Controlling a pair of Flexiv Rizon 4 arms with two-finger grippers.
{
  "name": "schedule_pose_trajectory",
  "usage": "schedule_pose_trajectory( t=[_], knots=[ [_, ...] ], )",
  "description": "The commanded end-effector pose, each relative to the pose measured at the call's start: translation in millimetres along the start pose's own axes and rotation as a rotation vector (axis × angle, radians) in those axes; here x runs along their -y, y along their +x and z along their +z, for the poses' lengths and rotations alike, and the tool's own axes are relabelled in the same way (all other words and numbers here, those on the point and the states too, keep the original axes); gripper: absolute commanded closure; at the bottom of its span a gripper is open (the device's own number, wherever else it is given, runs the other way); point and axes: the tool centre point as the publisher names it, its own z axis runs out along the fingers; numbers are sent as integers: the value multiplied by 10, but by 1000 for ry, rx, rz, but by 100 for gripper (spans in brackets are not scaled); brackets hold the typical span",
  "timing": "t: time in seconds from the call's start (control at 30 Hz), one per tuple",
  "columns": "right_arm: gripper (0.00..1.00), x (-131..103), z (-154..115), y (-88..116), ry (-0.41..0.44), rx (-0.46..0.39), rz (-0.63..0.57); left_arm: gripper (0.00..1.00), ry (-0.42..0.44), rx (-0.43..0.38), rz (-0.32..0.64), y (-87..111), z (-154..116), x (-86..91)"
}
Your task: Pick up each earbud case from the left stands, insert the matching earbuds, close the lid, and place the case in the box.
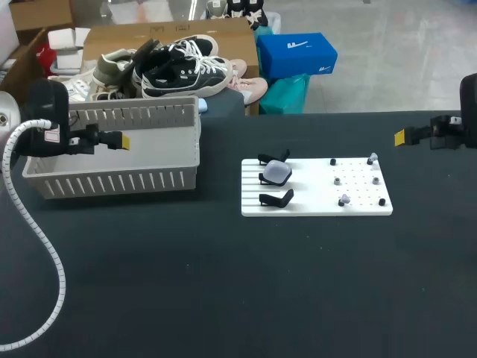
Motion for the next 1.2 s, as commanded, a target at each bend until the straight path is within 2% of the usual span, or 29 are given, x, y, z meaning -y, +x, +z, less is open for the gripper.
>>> schedule_pose_trajectory(
  t=[0.03, 0.1, 0.13, 0.17, 0.2, 0.27, 0.37, 0.47, 0.63, 0.83, 0.93, 1.2],
  knots=[
    [0, 1, -12, 3, 0, 0, 0, 0, 0, -3, 0, -8, -4, -1],
    [0, 1, -12, 3, 0, 0, 0, 0, 16, 3, 67, 3, 57, 14],
    [0, 1, -12, 3, 0, 0, 0, 0, 7, 38, 90, -5, 73, 18],
    [0, 1, -12, 3, 0, 0, 0, 0, 38, 18, 136, -10, 112, 15],
    [0, 1, -12, 3, 0, 0, 0, 0, 67, 47, 146, -17, 133, 29],
    [0, 1, -12, 3, 0, 0, 0, 0, 62, 50, 199, -58, 200, 58],
    [0, 1, -12, 3, 0, 0, 0, 0, 107, 46, 283, -128, 309, 120],
    [0, 1, -12, 3, 0, 0, 0, 0, 188, 89, 403, -184, 417, 179],
    [0, 1, -12, 3, 0, 0, 0, 0, 302, 45, 572, -271, 692, 331],
    [0, 1, -12, 3, 0, 0, 0, 0, 450, 3, 705, -369, 977, 518],
    [0, 1, -12, 3, 0, 0, 0, 0, 497, -6, 769, -387, 1089, 620],
    [0, 1, -12, 3, 0, 0, 0, 0, 552, -27, 890, -344, 1278, 899]
  ],
)
